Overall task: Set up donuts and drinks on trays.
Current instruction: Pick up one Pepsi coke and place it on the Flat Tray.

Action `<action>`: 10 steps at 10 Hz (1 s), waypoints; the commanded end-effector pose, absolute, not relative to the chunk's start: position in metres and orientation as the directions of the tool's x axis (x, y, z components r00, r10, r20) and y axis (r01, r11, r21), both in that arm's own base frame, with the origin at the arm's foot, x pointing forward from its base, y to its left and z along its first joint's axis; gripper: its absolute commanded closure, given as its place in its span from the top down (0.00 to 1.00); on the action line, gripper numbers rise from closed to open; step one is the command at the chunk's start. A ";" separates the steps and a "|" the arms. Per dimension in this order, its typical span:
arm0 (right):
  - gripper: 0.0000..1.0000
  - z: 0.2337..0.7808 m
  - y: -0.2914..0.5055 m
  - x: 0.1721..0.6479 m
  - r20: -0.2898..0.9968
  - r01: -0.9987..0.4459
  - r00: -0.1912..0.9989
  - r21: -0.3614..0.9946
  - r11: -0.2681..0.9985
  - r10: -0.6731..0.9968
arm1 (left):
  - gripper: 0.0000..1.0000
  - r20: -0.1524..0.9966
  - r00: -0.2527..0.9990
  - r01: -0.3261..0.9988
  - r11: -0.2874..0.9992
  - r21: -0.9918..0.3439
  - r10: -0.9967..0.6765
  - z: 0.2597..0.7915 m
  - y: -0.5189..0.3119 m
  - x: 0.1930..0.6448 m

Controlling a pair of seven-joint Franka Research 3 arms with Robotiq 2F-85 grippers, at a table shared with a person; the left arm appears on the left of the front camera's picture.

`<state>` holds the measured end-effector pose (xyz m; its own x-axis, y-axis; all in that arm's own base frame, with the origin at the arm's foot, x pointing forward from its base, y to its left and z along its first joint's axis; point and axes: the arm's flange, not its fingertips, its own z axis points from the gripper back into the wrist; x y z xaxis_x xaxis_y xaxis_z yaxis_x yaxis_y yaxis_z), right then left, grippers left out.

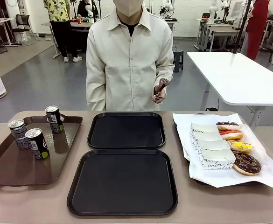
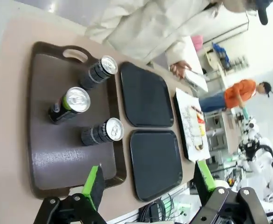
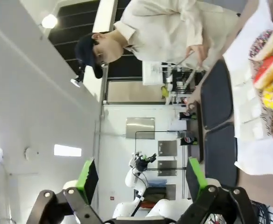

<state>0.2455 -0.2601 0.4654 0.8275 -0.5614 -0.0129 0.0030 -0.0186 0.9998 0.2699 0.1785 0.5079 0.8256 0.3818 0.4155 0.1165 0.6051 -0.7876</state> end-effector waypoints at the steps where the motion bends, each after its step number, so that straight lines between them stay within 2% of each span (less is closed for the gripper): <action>1: 1.00 0.468 -0.260 0.236 -0.060 0.095 0.849 0.995 0.041 -0.525 | 1.00 0.432 0.801 0.162 0.545 -0.823 0.414 0.511 0.198 0.251; 4: 1.00 0.456 -0.265 0.237 -0.115 0.199 0.870 0.972 0.127 -0.479 | 1.00 0.320 0.898 0.190 0.387 -0.902 0.304 0.504 0.222 0.235; 8: 1.00 0.459 -0.262 0.237 -0.074 0.198 0.863 0.960 0.198 -0.501 | 1.00 0.248 0.944 0.151 0.384 -0.911 0.217 0.505 0.215 0.231; 9: 1.00 0.450 -0.262 0.235 -0.097 0.184 0.869 0.974 0.134 -0.485 | 1.00 0.258 0.933 0.162 0.345 -0.924 0.251 0.500 0.211 0.228; 10: 1.00 0.450 -0.262 0.235 -0.097 0.184 0.869 0.974 0.134 -0.485 | 1.00 0.258 0.933 0.162 0.345 -0.924 0.251 0.500 0.211 0.228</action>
